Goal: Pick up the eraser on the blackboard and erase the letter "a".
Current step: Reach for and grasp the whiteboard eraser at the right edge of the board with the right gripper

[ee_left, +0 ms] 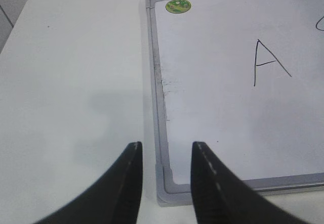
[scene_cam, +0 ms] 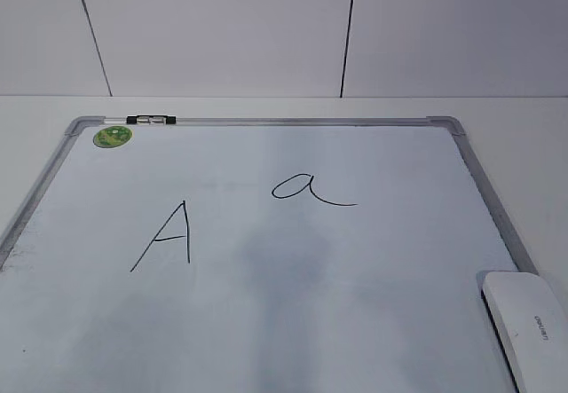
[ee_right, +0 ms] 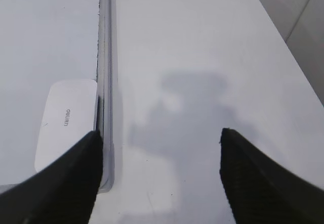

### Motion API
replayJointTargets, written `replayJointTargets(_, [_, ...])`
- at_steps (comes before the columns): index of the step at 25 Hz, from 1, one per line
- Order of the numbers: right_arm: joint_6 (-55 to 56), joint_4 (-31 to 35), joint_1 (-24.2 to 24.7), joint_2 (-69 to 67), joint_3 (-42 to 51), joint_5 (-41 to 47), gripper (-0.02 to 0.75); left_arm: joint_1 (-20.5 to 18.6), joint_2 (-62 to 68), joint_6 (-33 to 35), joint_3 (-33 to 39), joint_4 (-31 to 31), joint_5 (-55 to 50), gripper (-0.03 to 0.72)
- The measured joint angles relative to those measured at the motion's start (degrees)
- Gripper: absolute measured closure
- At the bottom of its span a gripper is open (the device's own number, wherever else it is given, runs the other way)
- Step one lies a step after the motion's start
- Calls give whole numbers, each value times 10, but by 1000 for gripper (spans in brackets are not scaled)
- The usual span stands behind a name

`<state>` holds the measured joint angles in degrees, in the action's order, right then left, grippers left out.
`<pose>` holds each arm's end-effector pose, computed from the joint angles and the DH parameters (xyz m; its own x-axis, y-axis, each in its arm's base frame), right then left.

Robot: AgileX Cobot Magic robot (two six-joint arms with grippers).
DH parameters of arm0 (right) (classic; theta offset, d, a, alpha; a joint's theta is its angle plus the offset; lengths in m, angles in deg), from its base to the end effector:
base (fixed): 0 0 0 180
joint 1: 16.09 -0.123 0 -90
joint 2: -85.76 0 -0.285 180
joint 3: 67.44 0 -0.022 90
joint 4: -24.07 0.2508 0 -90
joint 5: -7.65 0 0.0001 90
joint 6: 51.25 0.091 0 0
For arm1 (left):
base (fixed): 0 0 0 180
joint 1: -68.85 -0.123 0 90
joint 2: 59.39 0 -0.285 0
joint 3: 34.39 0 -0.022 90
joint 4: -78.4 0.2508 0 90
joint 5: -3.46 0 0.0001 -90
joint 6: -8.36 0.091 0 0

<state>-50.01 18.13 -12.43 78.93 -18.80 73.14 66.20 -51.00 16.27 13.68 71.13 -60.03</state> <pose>-0.0116 -0.0078 0.2706 -0.5146 0.0115 -0.8573 0.1332 0.9888 -0.0667 -0.0061 -0.0106 0.2765 -0.4900 0.0580 -0.8698 0.0923 0.9956 0.0144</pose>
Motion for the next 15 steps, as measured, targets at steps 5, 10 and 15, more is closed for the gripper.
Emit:
replayJointTargets(5, [0, 0, 0, 0, 0, 0, 164, 0, 0, 0, 0, 0, 0, 443])
replayJointTargets(10, [0, 0, 0, 0, 0, 0, 164, 0, 0, 0, 0, 0, 0, 443])
replayJointTargets(15, [0, 9, 0, 0, 0, 0, 164, 0, 0, 0, 0, 0, 0, 443])
